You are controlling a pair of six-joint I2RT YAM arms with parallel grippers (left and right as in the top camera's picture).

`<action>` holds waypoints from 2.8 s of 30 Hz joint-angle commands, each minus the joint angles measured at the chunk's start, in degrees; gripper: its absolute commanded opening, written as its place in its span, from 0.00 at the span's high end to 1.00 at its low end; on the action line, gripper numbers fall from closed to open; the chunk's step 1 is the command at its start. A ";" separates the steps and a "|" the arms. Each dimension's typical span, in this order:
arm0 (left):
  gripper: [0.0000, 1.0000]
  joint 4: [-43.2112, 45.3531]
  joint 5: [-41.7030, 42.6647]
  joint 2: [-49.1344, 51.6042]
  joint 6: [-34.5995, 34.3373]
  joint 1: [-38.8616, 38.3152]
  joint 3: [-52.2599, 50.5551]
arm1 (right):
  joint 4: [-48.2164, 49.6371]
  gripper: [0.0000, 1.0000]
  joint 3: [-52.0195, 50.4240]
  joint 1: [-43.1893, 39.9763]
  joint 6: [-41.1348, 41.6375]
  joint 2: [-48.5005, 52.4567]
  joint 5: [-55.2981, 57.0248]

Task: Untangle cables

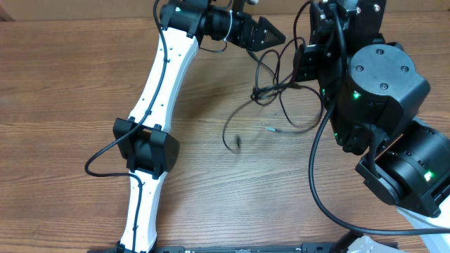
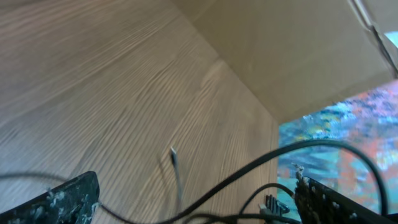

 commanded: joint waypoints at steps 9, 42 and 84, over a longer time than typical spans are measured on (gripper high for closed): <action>0.01 1.05 3.26 -0.07 18.88 -4.83 0.61 | 0.74 0.96 0.46 -0.20 -0.20 -0.33 -0.57; 0.96 -28.85 -55.10 -33.27 5.57 23.61 0.61 | -5.49 0.96 0.46 -54.47 10.27 -1.20 -34.29; 0.02 -21.42 -31.89 -37.38 0.52 14.99 0.59 | -2.14 0.96 0.46 -49.18 11.47 2.49 -38.27</action>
